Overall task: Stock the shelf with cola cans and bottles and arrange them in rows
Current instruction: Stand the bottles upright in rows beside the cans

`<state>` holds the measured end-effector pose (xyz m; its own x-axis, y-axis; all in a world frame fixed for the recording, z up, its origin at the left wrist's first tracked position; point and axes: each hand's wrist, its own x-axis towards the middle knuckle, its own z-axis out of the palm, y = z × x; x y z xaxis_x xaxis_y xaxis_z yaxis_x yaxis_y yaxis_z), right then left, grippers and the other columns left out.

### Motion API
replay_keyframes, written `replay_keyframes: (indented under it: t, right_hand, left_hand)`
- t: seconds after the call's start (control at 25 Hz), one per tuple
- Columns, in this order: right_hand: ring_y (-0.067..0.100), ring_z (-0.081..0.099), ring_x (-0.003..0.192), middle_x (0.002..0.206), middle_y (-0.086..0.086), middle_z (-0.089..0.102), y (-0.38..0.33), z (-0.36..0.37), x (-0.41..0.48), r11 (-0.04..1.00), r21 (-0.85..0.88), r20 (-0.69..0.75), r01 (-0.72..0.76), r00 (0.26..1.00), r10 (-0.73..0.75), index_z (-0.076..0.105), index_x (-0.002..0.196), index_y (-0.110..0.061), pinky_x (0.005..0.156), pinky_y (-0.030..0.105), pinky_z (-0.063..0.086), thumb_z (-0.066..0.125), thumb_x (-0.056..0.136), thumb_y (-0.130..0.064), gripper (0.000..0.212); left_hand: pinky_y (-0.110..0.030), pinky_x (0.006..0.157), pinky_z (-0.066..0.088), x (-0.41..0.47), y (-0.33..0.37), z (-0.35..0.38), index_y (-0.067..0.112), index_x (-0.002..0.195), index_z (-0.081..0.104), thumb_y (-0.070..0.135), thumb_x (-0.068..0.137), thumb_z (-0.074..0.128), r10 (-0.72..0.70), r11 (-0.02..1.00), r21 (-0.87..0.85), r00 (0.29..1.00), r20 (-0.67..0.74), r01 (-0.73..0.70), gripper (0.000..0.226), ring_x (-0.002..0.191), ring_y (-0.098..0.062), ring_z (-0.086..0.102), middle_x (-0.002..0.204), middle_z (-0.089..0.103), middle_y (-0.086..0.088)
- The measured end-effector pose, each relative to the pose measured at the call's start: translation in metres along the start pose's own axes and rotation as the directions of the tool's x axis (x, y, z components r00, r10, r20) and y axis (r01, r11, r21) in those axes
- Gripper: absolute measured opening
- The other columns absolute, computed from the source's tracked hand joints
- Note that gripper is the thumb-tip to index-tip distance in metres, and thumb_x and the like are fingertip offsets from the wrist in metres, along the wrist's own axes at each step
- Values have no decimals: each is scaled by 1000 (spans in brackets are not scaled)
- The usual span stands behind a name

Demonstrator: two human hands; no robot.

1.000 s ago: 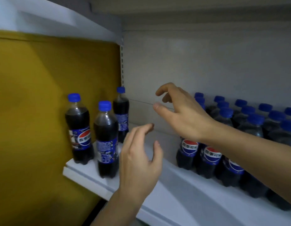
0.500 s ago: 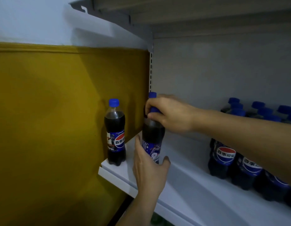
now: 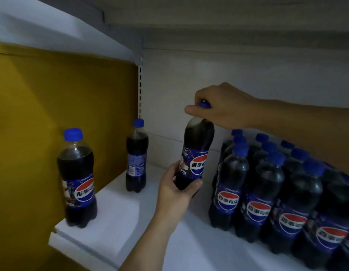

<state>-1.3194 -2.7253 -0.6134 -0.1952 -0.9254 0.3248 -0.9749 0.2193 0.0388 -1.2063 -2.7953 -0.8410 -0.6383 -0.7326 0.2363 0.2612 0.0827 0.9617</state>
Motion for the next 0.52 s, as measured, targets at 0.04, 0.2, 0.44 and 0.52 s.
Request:
replay_keyframes:
  t: [0.04,0.2,0.44,0.52]
  right_hand:
    - [15,60,74,84,1,64,10,-2,0,998,59,25,26,999,-28,63,97,-16,68,32,49,51,98,-50,36]
    - [13,62,80,92,-2,66,47,8,11,992,120,39,30,999,-34,60,101,-22,69,28,48,58,96,-43,22]
    - [16,57,76,90,4,63,86,43,42,990,-64,144,-125,981,133,59,94,-17,71,35,50,56,91,-58,42]
    - [19,60,79,91,5,64,98,55,46,980,-107,176,-170,967,187,61,93,-16,74,36,53,57,90,-61,46]
  left_hand:
    - [-22,79,59,9,-2,3,38,123,56,5,77,84,-10,999,-32,999,32,11,63,100,2,69,113,70,17]
    - [-40,86,60,50,-26,18,28,121,61,6,77,85,-49,979,-199,997,-59,36,55,106,-17,71,116,72,2]
    - [-36,85,62,72,-60,56,24,111,65,-5,85,74,-184,941,-314,968,-169,124,40,104,-23,71,112,70,0]
    - [-42,93,59,76,-72,63,29,108,66,-4,85,75,-175,970,-204,966,-192,135,41,105,-24,71,108,70,8]
